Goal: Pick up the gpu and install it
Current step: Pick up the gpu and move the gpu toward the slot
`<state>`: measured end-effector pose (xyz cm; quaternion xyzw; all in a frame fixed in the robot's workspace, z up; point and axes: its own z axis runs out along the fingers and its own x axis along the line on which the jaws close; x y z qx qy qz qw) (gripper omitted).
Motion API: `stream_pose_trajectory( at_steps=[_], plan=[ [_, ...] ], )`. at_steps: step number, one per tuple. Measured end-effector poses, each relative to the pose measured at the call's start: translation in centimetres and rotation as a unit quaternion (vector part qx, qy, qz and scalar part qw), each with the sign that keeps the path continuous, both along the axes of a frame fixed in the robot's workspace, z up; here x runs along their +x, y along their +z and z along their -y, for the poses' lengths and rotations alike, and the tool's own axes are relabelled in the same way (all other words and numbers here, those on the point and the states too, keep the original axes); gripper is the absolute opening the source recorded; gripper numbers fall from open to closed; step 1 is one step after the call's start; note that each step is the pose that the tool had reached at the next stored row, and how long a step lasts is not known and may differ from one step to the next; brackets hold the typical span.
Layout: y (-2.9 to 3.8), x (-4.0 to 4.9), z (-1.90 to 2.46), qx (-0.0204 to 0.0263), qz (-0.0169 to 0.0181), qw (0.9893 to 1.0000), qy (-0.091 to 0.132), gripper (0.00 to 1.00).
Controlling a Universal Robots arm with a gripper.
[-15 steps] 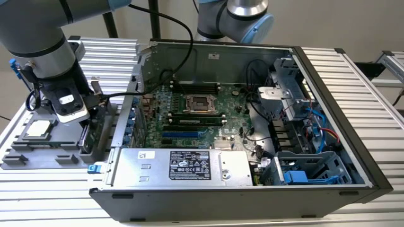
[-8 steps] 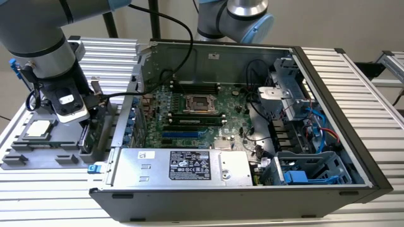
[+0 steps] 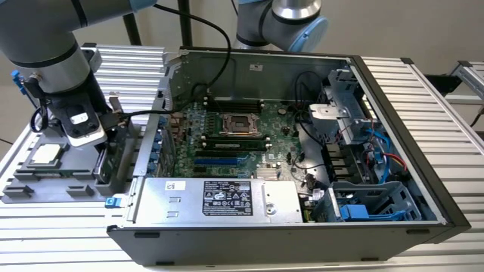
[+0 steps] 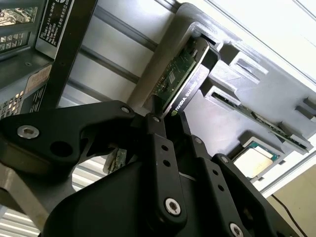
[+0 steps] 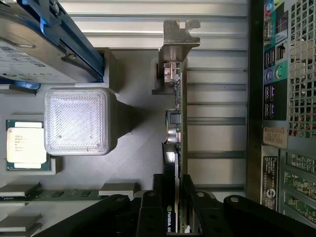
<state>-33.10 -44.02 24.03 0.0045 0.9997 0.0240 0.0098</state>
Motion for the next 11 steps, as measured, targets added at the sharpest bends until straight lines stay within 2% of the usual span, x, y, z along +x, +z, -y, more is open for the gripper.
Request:
stream_pose_trajectory(
  at_steps=[11],
  plan=[
    [1.40, 0.00, 0.00, 0.0000, 0.0000, 1.0000, 0.000, 0.00]
  ],
)
